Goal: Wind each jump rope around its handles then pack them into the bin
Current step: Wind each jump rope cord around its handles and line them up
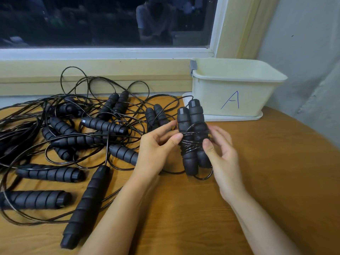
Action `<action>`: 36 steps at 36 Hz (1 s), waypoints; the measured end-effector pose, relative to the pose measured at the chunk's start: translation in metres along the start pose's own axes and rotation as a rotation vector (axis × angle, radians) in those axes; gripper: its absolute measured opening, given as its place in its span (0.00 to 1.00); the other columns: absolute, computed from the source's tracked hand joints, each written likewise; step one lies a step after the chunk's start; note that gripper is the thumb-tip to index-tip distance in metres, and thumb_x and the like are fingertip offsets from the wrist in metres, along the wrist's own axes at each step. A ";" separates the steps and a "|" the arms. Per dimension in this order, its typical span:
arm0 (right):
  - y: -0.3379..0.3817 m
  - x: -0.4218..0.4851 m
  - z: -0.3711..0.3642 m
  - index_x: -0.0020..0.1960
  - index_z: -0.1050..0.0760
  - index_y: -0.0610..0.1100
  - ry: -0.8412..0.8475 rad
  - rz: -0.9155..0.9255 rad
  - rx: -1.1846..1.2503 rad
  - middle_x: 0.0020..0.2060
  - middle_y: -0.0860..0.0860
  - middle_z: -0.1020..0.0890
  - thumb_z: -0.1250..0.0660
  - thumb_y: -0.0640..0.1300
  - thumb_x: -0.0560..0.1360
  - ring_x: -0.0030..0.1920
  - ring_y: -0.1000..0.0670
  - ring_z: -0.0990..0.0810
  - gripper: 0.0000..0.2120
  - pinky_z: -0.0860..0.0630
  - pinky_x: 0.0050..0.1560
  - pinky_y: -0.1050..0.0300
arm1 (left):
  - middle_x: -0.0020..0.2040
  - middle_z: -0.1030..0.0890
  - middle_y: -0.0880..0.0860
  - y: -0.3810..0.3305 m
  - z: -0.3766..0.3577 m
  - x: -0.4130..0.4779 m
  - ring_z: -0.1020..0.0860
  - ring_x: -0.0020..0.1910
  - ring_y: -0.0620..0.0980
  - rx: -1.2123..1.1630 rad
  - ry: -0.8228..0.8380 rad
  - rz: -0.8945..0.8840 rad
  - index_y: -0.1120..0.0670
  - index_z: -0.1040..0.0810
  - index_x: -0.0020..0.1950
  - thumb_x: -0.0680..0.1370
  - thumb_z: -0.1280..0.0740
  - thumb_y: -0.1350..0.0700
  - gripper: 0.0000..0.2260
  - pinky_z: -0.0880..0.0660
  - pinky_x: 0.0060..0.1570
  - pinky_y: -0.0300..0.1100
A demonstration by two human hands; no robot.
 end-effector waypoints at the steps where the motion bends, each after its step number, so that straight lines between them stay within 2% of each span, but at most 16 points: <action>1: 0.001 0.000 0.001 0.70 0.27 0.50 -0.008 0.010 -0.016 0.64 0.60 0.25 0.34 0.52 0.77 0.66 0.57 0.26 0.21 0.28 0.66 0.62 | 0.49 0.14 0.44 0.000 0.000 -0.001 0.18 0.55 0.43 0.001 -0.018 -0.002 0.50 0.24 0.64 0.73 0.29 0.57 0.19 0.24 0.62 0.46; 4: 0.007 -0.002 0.000 0.66 0.28 0.57 -0.024 0.032 0.014 0.60 0.61 0.21 0.34 0.44 0.79 0.63 0.58 0.22 0.18 0.27 0.58 0.68 | 0.47 0.14 0.46 -0.003 0.000 -0.003 0.16 0.52 0.44 -0.035 -0.062 0.004 0.49 0.22 0.59 0.72 0.27 0.61 0.18 0.22 0.59 0.44; 7: 0.008 -0.004 0.000 0.63 0.26 0.55 -0.014 0.058 0.016 0.56 0.65 0.18 0.35 0.34 0.80 0.61 0.61 0.21 0.19 0.28 0.58 0.69 | 0.45 0.13 0.49 -0.007 0.000 -0.005 0.15 0.48 0.46 -0.064 -0.096 -0.008 0.52 0.19 0.55 0.70 0.25 0.62 0.16 0.20 0.54 0.41; 8: 0.005 -0.004 -0.001 0.63 0.26 0.56 -0.005 0.060 0.003 0.57 0.66 0.18 0.35 0.36 0.80 0.61 0.61 0.22 0.18 0.27 0.60 0.68 | 0.44 0.13 0.49 -0.008 0.000 -0.005 0.15 0.47 0.47 -0.063 -0.110 -0.016 0.52 0.19 0.54 0.68 0.25 0.61 0.15 0.20 0.52 0.41; 10: 0.001 -0.005 -0.004 0.66 0.28 0.59 0.023 0.057 -0.040 0.61 0.63 0.20 0.34 0.46 0.80 0.64 0.59 0.23 0.17 0.26 0.64 0.59 | 0.43 0.13 0.50 -0.009 0.000 -0.006 0.15 0.46 0.48 -0.061 -0.139 -0.026 0.53 0.19 0.52 0.65 0.24 0.57 0.16 0.19 0.52 0.42; 12: -0.003 -0.008 -0.008 0.69 0.32 0.62 0.075 0.030 -0.077 0.65 0.60 0.22 0.35 0.56 0.77 0.66 0.56 0.24 0.22 0.27 0.67 0.50 | 0.42 0.13 0.52 -0.008 0.001 -0.006 0.15 0.45 0.49 -0.051 -0.166 -0.027 0.55 0.18 0.52 0.63 0.24 0.54 0.18 0.19 0.52 0.45; 14: -0.003 -0.009 -0.011 0.73 0.37 0.62 0.128 0.019 -0.126 0.69 0.58 0.25 0.35 0.60 0.75 0.69 0.55 0.27 0.28 0.28 0.69 0.47 | 0.41 0.13 0.52 -0.008 0.001 -0.006 0.15 0.44 0.49 -0.033 -0.183 -0.029 0.56 0.18 0.52 0.62 0.23 0.53 0.19 0.19 0.52 0.47; 16: -0.002 -0.009 -0.013 0.77 0.39 0.56 0.152 0.035 -0.213 0.71 0.56 0.28 0.33 0.61 0.73 0.71 0.55 0.30 0.35 0.30 0.71 0.50 | 0.41 0.14 0.51 -0.009 0.000 -0.007 0.15 0.43 0.48 -0.006 -0.188 -0.032 0.57 0.18 0.52 0.62 0.23 0.52 0.20 0.18 0.51 0.46; 19: 0.000 -0.008 -0.012 0.79 0.43 0.48 0.139 0.052 -0.387 0.73 0.54 0.35 0.27 0.64 0.68 0.72 0.58 0.35 0.48 0.36 0.68 0.70 | 0.41 0.14 0.48 -0.009 -0.005 -0.009 0.15 0.43 0.46 0.029 -0.175 -0.030 0.55 0.18 0.53 0.62 0.23 0.51 0.21 0.19 0.50 0.41; 21: 0.001 -0.008 -0.011 0.80 0.45 0.48 0.132 0.056 -0.464 0.73 0.54 0.36 0.23 0.60 0.65 0.70 0.58 0.34 0.51 0.38 0.62 0.79 | 0.40 0.14 0.46 -0.008 -0.007 -0.008 0.15 0.44 0.43 0.038 -0.162 -0.026 0.52 0.18 0.52 0.63 0.23 0.52 0.19 0.21 0.50 0.36; 22: 0.000 -0.008 -0.010 0.80 0.45 0.48 0.118 0.071 -0.498 0.73 0.54 0.35 0.21 0.56 0.65 0.69 0.57 0.33 0.52 0.37 0.60 0.78 | 0.40 0.14 0.46 -0.007 -0.007 -0.008 0.15 0.44 0.43 0.036 -0.157 -0.021 0.52 0.18 0.52 0.63 0.23 0.54 0.18 0.21 0.50 0.36; 25: -0.003 -0.007 -0.008 0.79 0.43 0.46 0.045 0.115 -0.584 0.71 0.51 0.31 0.18 0.51 0.63 0.69 0.50 0.29 0.53 0.31 0.62 0.63 | 0.42 0.14 0.47 -0.005 -0.008 -0.007 0.15 0.46 0.43 0.051 -0.136 -0.020 0.55 0.18 0.55 0.66 0.21 0.60 0.18 0.21 0.53 0.39; 26: -0.003 -0.006 -0.007 0.79 0.41 0.45 0.021 0.127 -0.603 0.70 0.50 0.30 0.18 0.50 0.63 0.68 0.49 0.28 0.52 0.30 0.61 0.61 | 0.42 0.14 0.46 -0.005 -0.008 -0.007 0.16 0.46 0.43 0.061 -0.123 -0.028 0.56 0.18 0.57 0.67 0.21 0.61 0.19 0.21 0.53 0.38; 31: -0.002 -0.005 -0.004 0.78 0.38 0.44 -0.055 0.173 -0.594 0.65 0.49 0.23 0.19 0.47 0.65 0.64 0.47 0.24 0.47 0.33 0.55 0.70 | 0.49 0.15 0.44 -0.006 -0.012 -0.008 0.18 0.52 0.37 0.117 -0.026 -0.092 0.56 0.21 0.64 0.70 0.24 0.62 0.23 0.26 0.52 0.28; 33: -0.001 -0.005 -0.002 0.78 0.38 0.49 -0.072 0.155 -0.561 0.64 0.51 0.21 0.19 0.46 0.65 0.62 0.49 0.22 0.47 0.31 0.54 0.68 | 0.51 0.16 0.44 -0.004 -0.012 -0.007 0.20 0.55 0.35 0.143 0.012 -0.103 0.55 0.22 0.66 0.72 0.25 0.61 0.23 0.28 0.55 0.27; 36: -0.001 -0.005 0.000 0.76 0.35 0.53 -0.072 0.118 -0.506 0.60 0.60 0.22 0.19 0.48 0.65 0.59 0.54 0.21 0.44 0.27 0.52 0.66 | 0.54 0.16 0.45 0.000 -0.011 -0.005 0.22 0.60 0.38 0.190 0.045 -0.114 0.52 0.23 0.67 0.75 0.28 0.60 0.20 0.30 0.63 0.33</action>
Point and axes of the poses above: each hand's wrist, its own x-axis towards the middle knuckle, its own z-axis out of the back of the hand, y = z × x, the point moved 4 cm from there along x, towards the middle knuckle
